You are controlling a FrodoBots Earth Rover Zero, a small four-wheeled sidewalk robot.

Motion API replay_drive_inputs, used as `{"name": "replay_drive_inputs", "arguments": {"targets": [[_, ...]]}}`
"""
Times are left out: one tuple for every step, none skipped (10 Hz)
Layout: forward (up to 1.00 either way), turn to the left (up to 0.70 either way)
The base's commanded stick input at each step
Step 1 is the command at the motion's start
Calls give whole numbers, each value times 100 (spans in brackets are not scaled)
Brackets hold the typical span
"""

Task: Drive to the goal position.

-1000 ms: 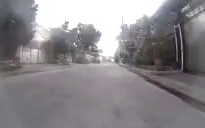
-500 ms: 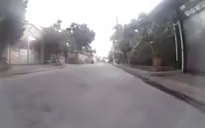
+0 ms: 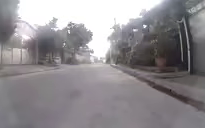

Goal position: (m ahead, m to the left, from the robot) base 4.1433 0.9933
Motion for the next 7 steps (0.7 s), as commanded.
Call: {"name": "replay_drive_inputs", "arguments": {"targets": [[100,0],[100,0],[100,0],[100,0],[100,0],[100,0],[100,0]]}}
